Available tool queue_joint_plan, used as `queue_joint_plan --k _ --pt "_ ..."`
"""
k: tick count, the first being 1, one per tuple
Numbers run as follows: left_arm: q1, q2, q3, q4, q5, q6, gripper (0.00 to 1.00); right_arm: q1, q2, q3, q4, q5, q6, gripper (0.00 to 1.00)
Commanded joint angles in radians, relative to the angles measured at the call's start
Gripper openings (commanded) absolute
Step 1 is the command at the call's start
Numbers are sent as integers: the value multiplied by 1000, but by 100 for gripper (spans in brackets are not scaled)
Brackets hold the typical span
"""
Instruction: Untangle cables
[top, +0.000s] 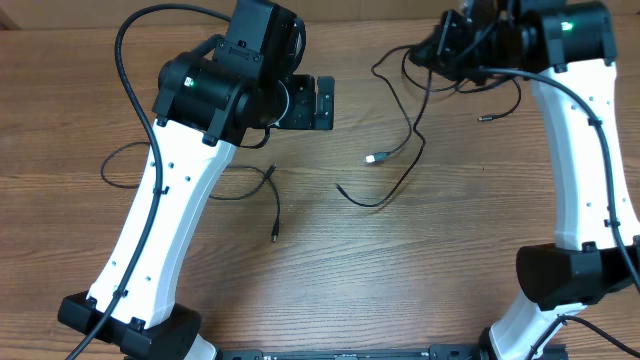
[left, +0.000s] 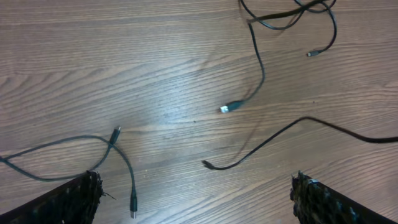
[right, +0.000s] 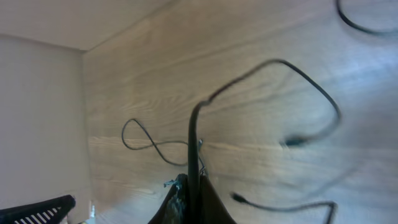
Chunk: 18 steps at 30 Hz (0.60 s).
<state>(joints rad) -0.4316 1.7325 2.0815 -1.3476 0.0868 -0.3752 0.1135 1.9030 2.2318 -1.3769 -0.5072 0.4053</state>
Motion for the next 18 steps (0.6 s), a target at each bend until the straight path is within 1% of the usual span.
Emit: queue_joint_plan --k 1,5,7,10,15,18 --pt "1 -5 16 -4 -16 -18 100 -69 -21 8 -44 -18 -28 4" --pt "1 -5 16 -3 -16 -18 100 -145 -10 -31 -76 -18 -51 4" --pt "1 -5 16 -3 -16 -18 100 -185 -3 -72 -75 -18 -79 4" --pt "1 -5 16 -3 -16 -18 100 -230 16 -144 -65 -18 -83 4" --pt "1 -5 16 -3 -16 -18 99 -269 39 -257 -24 -18 -97 4" --pt "1 -5 16 -3 -16 -18 100 -273 39 -281 1 -19 -97 4"
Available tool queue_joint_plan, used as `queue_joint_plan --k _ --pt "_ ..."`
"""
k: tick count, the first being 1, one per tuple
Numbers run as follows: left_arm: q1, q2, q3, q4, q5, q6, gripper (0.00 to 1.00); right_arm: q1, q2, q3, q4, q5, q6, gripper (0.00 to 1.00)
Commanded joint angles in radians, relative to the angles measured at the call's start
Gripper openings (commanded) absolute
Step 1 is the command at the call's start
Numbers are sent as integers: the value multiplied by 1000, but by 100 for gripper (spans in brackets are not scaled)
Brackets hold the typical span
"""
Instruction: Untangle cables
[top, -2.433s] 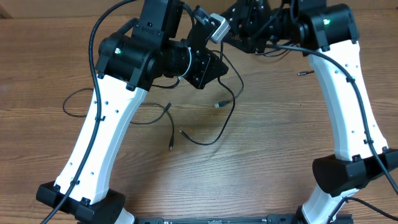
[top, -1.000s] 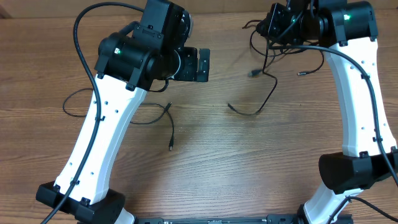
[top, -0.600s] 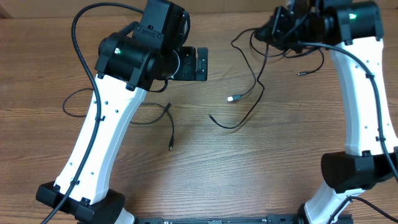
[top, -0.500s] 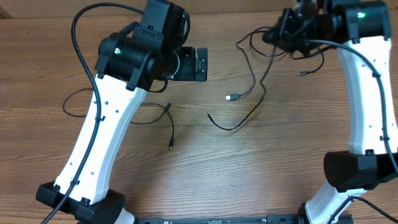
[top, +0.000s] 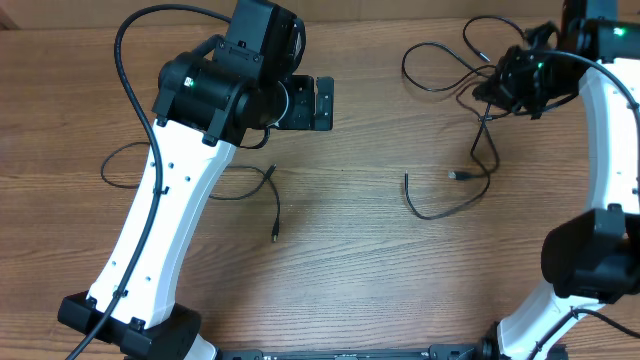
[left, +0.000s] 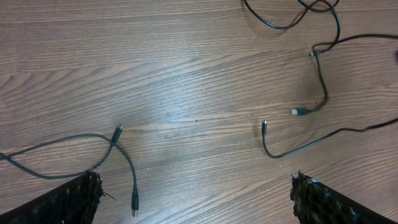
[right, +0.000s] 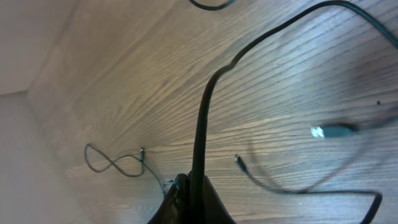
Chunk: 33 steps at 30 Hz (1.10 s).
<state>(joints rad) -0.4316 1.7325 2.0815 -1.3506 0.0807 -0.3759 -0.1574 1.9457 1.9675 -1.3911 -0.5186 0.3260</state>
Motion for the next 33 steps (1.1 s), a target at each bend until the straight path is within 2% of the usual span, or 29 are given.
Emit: queue_joint_plan --k 1,11,15,19,23,27,33 --pt "1 -5 16 0 -10 -17 99 -2 -4 -16 19 -11 -17 4" --pt "1 -4 16 4 -11 -26 100 83 -27 22 18 -323 -67 4" --pt "1 -1 16 13 -10 -81 99 153 -57 35 37 -382 -67 4" --pt "1 2 16 21 -11 -81 99 197 -83 61 76 -441 -69 4" --pt "1 8 16 20 -11 -81 100 181 -85 69 82 -448 -66 4" --pt "1 20 16 20 -11 -81 100 121 -85 39 62 -354 -66 4" --pt "1 39 16 21 -11 -81 100 41 -84 -89 74 -309 -127 4"
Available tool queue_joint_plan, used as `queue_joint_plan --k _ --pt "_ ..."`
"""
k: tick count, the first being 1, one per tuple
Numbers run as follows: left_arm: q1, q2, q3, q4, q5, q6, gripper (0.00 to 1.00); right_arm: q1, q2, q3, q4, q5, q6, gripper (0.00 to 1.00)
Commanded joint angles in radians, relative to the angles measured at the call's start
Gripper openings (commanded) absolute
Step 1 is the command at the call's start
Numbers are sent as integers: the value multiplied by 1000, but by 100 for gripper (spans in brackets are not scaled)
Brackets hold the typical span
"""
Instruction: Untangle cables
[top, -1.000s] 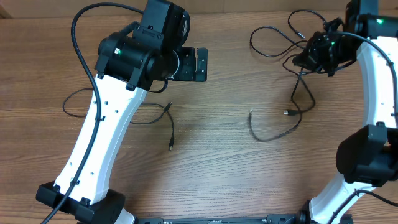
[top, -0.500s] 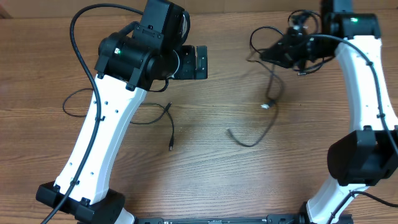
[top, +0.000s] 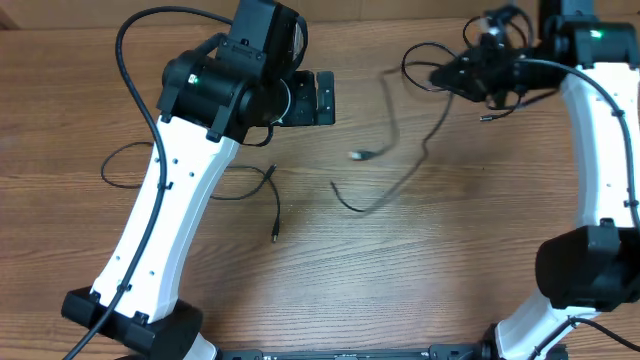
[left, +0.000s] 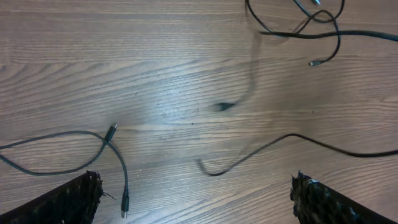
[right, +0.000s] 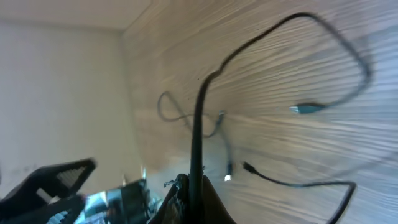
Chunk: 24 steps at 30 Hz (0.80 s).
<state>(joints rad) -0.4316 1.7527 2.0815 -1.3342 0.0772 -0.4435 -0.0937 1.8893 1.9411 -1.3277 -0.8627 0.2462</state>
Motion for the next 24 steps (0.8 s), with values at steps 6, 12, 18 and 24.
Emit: queue_joint_plan --k 6,12,18,24 --pt "1 26 16 3 -7 -13 100 -108 -26 -258 116 92 -41 4" --pt "1 26 16 3 -7 -13 99 -197 -26 -312 146 362 -34 4" --pt "1 26 16 3 -7 -13 99 -222 -26 -312 158 565 -34 4" --pt "1 26 15 3 -6 -13 100 -221 -24 -312 175 798 61 4"
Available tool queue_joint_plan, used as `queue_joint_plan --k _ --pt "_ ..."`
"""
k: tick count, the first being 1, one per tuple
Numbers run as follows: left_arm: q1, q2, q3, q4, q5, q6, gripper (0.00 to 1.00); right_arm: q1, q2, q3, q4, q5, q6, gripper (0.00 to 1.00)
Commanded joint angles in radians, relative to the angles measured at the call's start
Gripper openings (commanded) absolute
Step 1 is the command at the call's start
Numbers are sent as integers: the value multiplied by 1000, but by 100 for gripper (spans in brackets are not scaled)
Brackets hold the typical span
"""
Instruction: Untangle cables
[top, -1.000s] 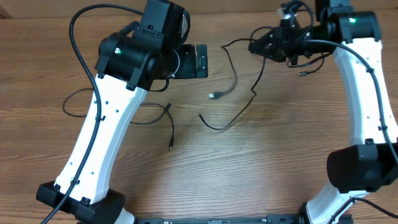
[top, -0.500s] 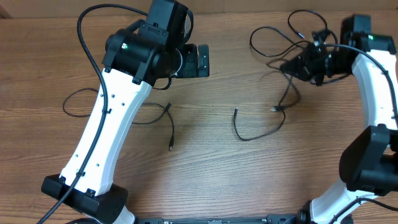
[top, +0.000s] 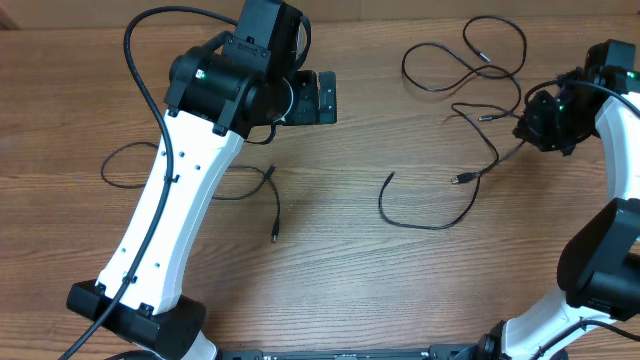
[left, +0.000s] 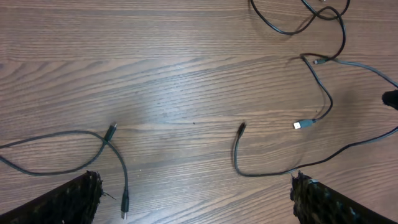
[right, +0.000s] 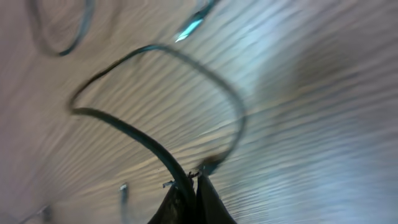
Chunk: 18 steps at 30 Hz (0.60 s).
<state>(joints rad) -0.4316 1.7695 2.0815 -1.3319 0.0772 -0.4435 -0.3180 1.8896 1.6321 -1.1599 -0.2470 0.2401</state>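
Observation:
My right gripper (top: 543, 122) is shut on a thin black cable (top: 430, 225) at the table's right side; in the right wrist view the cable (right: 124, 127) rises from the closed gripper (right: 189, 193) and arcs away, blurred. Its free end lies at mid-table, and a silver plug (top: 458, 180) rests close by. A second black cable (top: 440, 85) lies in loops at the back right. A third cable (top: 240, 190) lies on the left, partly hidden by the left arm. My left gripper (top: 322, 100) hangs open high over the table, its fingertips (left: 68, 199) wide apart and empty.
The wooden table (top: 330, 270) carries only the cables. The left arm's white link (top: 170, 220) crosses the left half. The right arm's base stands at the front right corner. A back wall runs along the far table edge.
My right gripper, still shut on the cable, has moved from the back middle to the far right. The cable's free end has shifted right and now lies still. The left arm has barely moved.
My right gripper held the cable at the back centre, its free end at mid-table. Then it stood farther right with the cable drawn that way, then back toward the centre with the cable blurred. Now it is at the far right. The left gripper stayed open throughout.

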Motion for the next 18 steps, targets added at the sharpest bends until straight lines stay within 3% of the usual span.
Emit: queue_joint_plan --k 1,6,18 --pt "1 9 16 0 -6 -13 100 3 -25 -3 8 209 90 5" --pt "1 9 16 -4 -7 -13 100 3 -25 -3 23 229 112 15" --pt "1 9 16 -11 -7 -5 100 3 -25 -62 7 352 206 15"
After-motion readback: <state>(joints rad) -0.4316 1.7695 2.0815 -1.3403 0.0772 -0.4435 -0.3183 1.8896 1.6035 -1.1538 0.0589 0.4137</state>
